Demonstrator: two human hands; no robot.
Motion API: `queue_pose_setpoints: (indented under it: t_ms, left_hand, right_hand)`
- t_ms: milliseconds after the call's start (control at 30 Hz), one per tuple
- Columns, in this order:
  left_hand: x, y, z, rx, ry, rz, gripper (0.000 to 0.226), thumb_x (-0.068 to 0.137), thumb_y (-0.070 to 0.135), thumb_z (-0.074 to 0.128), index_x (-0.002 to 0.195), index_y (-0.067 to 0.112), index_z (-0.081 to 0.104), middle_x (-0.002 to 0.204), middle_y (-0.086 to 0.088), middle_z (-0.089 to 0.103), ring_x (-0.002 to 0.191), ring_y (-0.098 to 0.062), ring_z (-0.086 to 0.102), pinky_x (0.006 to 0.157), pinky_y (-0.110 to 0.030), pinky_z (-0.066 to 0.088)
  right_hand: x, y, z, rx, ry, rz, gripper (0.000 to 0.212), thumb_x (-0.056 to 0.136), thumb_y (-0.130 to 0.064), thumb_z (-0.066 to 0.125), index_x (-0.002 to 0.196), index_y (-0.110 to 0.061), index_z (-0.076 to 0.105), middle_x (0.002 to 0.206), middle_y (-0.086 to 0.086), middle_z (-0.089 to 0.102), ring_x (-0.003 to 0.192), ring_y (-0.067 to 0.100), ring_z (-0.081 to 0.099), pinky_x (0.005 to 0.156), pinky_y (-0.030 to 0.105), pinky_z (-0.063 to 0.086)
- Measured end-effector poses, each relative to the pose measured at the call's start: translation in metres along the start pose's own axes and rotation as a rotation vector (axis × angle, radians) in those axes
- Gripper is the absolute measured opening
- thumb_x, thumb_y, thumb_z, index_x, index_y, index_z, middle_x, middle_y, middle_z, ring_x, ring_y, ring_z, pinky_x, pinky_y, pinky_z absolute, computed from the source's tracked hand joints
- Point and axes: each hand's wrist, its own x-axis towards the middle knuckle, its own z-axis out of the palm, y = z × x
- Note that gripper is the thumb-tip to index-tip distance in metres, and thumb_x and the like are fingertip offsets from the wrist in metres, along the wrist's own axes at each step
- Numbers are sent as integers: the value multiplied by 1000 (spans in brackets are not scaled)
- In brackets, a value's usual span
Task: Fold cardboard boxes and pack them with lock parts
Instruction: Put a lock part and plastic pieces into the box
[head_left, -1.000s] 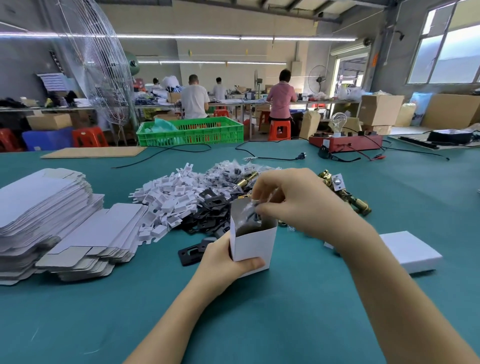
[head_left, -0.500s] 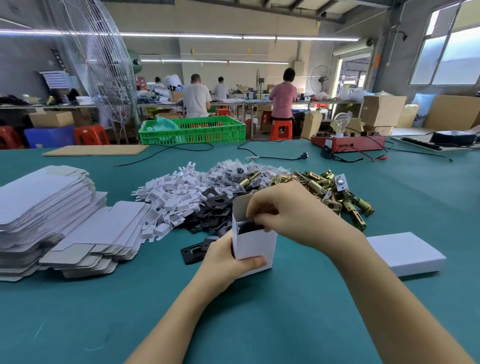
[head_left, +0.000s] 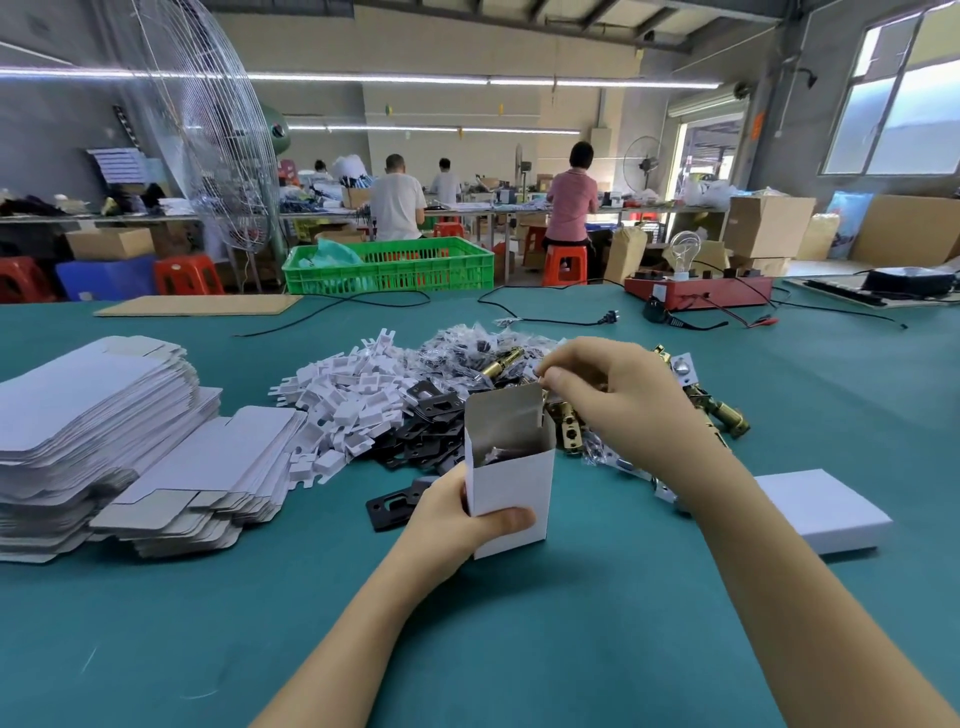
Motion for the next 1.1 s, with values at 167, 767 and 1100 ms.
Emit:
queue_pose_setpoints:
  t_ms: [167, 767, 1100]
  left_hand:
    - [-3, 1, 1, -43, 4, -11, 38, 80, 19, 80, 116, 15, 66, 108, 1, 74, 98, -13, 70, 76, -19, 52]
    - [-25, 8, 20, -7, 255, 152, 50, 93, 43, 43, 131, 66, 21, 118, 11, 65, 102, 4, 61, 88, -17, 49]
    - [-26, 11, 15, 34, 248, 161, 21, 98, 49, 44, 112, 64, 52, 99, 3, 60, 89, -14, 56, 87, -28, 46]
  right_hand:
    - [-25, 22, 38, 345, -124, 377, 47, 96, -52, 39, 100, -12, 63, 95, 1, 68, 97, 25, 64, 88, 41, 52]
    - [-73, 49, 88, 584, -108, 418, 24, 91, -48, 47, 104, -30, 56, 104, -11, 66, 93, 0, 62, 82, 24, 50]
    - [-69, 43, 83, 726, -107, 510, 61, 82, -69, 36, 107, -23, 65, 105, -7, 71, 98, 8, 66, 85, 26, 50]
